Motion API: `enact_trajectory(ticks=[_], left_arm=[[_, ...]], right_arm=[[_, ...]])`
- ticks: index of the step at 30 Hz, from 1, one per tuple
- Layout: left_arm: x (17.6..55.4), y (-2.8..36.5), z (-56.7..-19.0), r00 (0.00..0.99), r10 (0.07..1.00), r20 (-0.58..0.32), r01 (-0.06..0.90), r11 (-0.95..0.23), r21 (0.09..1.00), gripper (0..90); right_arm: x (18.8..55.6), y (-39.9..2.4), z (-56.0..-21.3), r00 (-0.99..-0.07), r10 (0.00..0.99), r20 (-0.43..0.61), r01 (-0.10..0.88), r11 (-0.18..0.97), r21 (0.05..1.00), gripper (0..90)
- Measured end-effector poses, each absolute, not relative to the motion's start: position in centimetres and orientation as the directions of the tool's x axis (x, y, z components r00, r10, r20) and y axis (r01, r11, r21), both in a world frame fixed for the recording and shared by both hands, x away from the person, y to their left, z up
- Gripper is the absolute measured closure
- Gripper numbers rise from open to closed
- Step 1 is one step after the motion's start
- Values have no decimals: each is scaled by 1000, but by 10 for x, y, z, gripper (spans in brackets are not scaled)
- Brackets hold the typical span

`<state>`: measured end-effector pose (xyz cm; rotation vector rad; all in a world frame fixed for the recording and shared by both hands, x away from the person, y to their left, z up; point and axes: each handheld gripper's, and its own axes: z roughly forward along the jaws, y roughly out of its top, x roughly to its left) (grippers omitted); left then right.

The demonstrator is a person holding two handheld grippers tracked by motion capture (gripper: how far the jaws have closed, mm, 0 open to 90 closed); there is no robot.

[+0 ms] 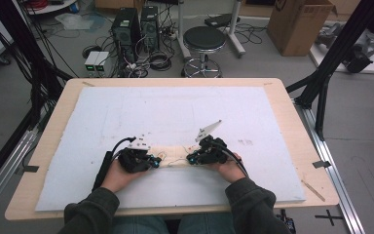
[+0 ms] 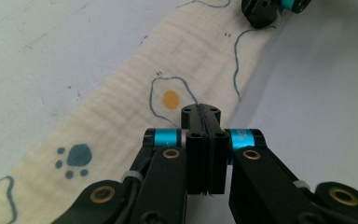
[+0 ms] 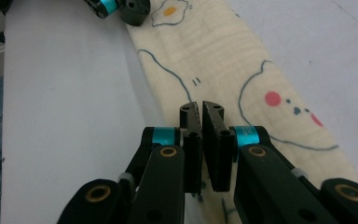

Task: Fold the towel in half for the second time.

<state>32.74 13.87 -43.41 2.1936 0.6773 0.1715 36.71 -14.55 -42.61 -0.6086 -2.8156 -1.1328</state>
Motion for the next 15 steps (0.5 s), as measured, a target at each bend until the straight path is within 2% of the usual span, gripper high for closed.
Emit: enact_trajectory(ticks=[10, 15], left_arm=[[321, 150, -432, 850, 520, -81, 403, -545, 735, 876], [319, 163, -435, 837, 537, -105, 422, -512, 748, 870]], right_arm=[[362, -164, -431, -921, 351, 170, 368, 639, 676, 811], [360, -175, -432, -919, 358, 165, 369, 633, 680, 798]])
